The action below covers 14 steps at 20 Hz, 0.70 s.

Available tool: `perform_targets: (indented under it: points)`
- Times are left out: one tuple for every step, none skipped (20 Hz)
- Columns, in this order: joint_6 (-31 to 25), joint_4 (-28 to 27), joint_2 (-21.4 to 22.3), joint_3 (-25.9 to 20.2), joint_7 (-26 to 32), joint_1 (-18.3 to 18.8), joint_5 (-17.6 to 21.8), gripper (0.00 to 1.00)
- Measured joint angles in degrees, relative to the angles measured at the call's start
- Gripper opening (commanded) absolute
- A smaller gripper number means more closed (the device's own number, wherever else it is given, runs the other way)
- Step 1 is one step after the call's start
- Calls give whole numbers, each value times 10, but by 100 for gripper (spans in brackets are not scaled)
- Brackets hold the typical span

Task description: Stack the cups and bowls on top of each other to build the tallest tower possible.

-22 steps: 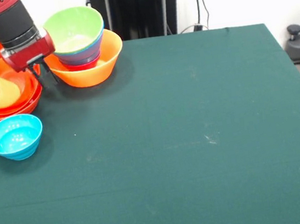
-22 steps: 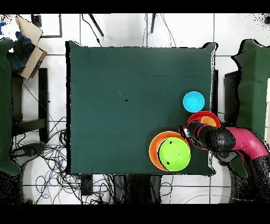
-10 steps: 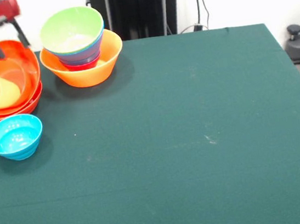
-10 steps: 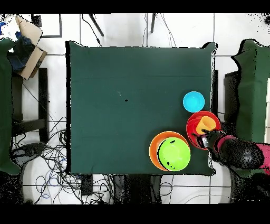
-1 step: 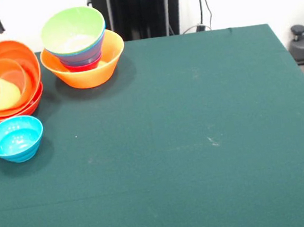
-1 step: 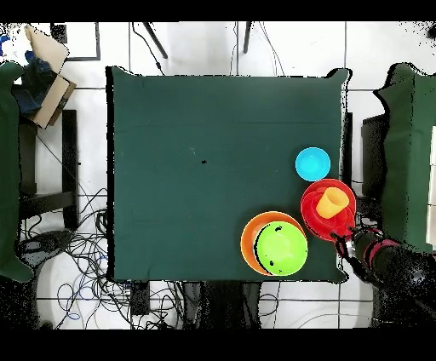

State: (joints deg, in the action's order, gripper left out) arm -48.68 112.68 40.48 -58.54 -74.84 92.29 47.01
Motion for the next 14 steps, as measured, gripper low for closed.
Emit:
perform_targets:
  points:
    - [0, 0, -2, 4, 0, 0, 8, 100]
    - [0, 1, -8, 11, 0, -1, 24, 100]
    - [0, 2, -14, 16, 0, -1, 37, 100]
    - [0, 2, -19, 21, 0, -1, 46, 100]
    - [0, 3, -25, 25, 0, -1, 55, 100]
    - [0, 3, -28, 28, 0, -1, 60, 100]
    - [0, 3, -36, 32, 0, -2, 71, 100]
    - [0, 3, -44, 37, 0, -3, 80, 100]
    - [0, 3, -51, 42, 0, -4, 89, 100]
    - [0, 4, -55, 45, 0, -5, 94, 100]
    - [0, 4, -58, 47, 0, -6, 98, 100]
    - [0, 5, -65, 51, 0, -7, 105, 100]
    - [0, 5, -68, 53, 0, -8, 108, 100]
    - [0, 6, -73, 56, 0, -10, 114, 100]
